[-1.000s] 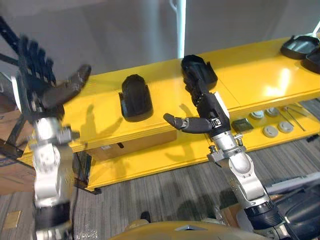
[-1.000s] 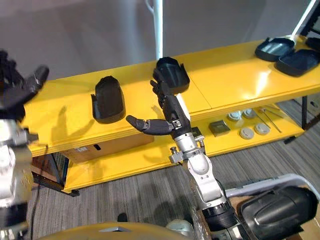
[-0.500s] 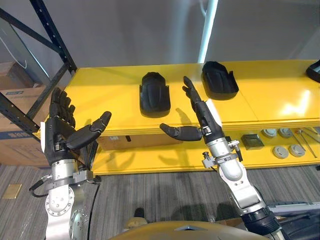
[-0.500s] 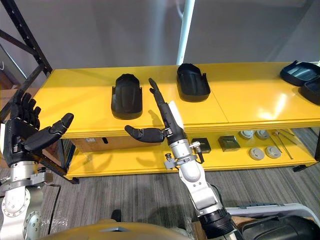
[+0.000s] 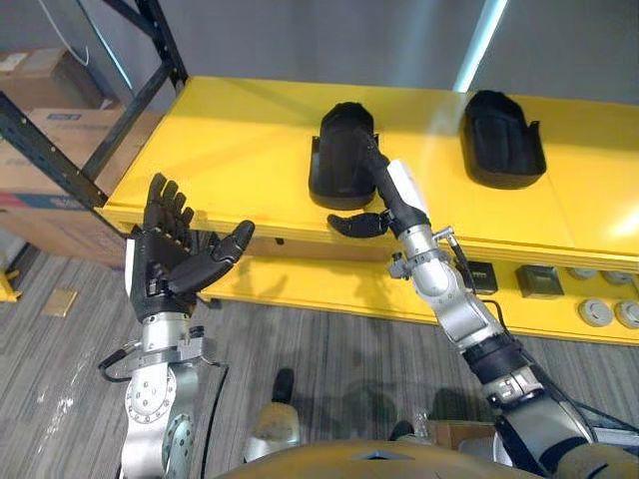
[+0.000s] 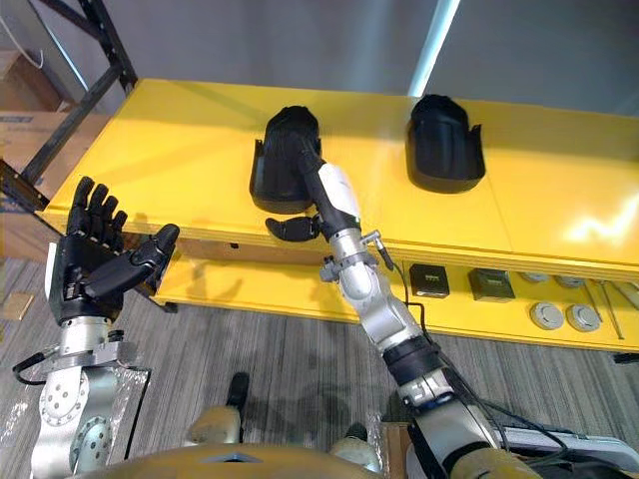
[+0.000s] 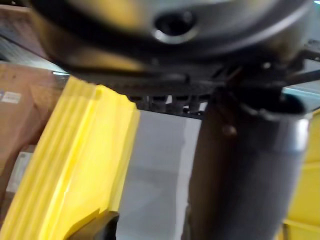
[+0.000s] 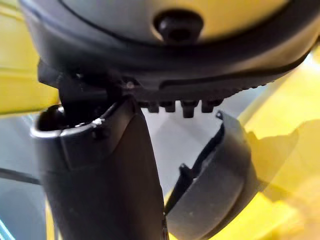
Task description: Walk over and take three plastic housings, then place them on the shelf
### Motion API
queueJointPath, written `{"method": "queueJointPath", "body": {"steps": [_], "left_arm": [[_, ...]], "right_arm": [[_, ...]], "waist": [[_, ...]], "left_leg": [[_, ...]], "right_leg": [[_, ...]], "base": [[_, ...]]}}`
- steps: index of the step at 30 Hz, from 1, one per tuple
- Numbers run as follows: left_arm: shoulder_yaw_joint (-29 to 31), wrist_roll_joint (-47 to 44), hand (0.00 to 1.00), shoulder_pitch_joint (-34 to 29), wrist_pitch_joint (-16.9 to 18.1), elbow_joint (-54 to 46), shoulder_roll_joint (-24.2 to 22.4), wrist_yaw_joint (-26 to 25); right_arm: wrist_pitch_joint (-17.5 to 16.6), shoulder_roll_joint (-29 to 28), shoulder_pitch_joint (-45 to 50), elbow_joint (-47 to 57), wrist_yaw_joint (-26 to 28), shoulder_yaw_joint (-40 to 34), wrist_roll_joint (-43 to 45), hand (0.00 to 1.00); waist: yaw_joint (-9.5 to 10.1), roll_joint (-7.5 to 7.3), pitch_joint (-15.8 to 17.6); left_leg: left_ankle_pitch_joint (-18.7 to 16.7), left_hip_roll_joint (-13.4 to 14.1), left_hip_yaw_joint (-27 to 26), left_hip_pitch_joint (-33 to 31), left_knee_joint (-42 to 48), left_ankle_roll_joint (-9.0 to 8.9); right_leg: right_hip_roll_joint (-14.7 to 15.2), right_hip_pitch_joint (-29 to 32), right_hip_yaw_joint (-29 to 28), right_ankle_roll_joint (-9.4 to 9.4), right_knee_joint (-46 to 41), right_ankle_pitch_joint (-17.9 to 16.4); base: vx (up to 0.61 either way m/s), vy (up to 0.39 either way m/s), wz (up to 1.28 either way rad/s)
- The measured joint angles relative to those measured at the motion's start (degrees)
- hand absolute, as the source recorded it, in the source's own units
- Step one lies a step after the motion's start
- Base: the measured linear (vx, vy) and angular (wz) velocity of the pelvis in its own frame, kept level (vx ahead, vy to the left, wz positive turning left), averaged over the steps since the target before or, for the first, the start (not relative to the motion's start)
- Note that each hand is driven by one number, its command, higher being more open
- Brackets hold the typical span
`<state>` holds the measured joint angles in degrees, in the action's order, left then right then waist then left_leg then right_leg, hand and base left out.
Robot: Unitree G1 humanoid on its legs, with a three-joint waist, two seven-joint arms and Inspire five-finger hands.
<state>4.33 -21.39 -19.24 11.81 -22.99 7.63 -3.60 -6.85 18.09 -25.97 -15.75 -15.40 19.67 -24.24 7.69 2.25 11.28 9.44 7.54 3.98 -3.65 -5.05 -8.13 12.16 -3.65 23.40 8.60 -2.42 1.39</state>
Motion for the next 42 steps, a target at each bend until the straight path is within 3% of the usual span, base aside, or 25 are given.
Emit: {"method": "queueJointPath", "body": {"steps": [2,11,18,24,30,42], "left_arm": [[-0.9,-1.0,1.00,1.3,0.6,0.0,-0.1,-0.1],[-3.7,-1.0,1.00,4.7,2.0,1.2,-0.1,-1.3],[-4.5,-1.4,1.00,5.7,2.0,2.5,-0.1,-1.3],[-4.4,-2.9,1.00,5.5,2.0,2.5,-0.1,-1.2],[-3.8,-3.5,1.00,5.3,2.0,2.5,-0.5,-1.1],[-3.5,-5.1,1.00,5.3,2.0,2.6,-0.5,0.6]], "right_arm": [[0.8,0.0,-3.3,-2.9,-2.0,-0.6,-1.3,1.00],[1.7,0.3,-9.4,-7.2,-7.9,-1.7,-4.8,1.00],[4.7,0.4,-15.3,-11.3,-12.1,-2.8,-7.1,1.00],[6.6,0.8,-19.8,-16.4,-12.8,-3.0,-7.1,1.00],[6.6,3.7,-23.4,-19.9,-13.1,-3.1,-7.1,1.00],[5.9,5.2,-25.7,-22.5,-13.9,-2.9,-7.1,1.00]], "waist": [[0.06,0.61,2.4],[-0.42,2.49,6.4],[-0.73,3.45,8.7],[-0.55,3.72,8.9],[-0.17,5.40,10.3],[-0.08,5.55,11.0]], "left_leg": [[0.5,0.0,0.4,-0.5,0.0,0.04],[1.8,-0.6,1.3,-2.0,0.0,0.32],[2.5,-1.5,2.5,-2.9,0.0,1.19],[2.7,-2.4,3.0,-2.9,0.0,1.56],[2.9,-3.1,3.2,-2.9,0.0,1.81],[3.5,-3.1,2.8,-2.9,0.0,2.62]], "right_leg": [[0.3,1.0,0.0,-0.12,-1.6,-0.4],[1.6,3.7,0.1,-0.24,-5.7,-1.9],[2.8,4.7,1.0,0.19,-8.0,-2.6],[4.0,5.0,1.4,0.65,-9.6,-3.1],[4.9,4.8,1.8,0.86,-10.6,-3.6],[5.1,4.2,2.8,0.75,-10.8,-3.6]], "base": [[-0.09,-0.006,0.07],[-0.06,-0.005,0.05],[-0.05,-0.016,0.10],[-0.02,-0.019,0.07],[-0.04,-0.020,0.06],[-0.01,-0.045,0.04]]}}
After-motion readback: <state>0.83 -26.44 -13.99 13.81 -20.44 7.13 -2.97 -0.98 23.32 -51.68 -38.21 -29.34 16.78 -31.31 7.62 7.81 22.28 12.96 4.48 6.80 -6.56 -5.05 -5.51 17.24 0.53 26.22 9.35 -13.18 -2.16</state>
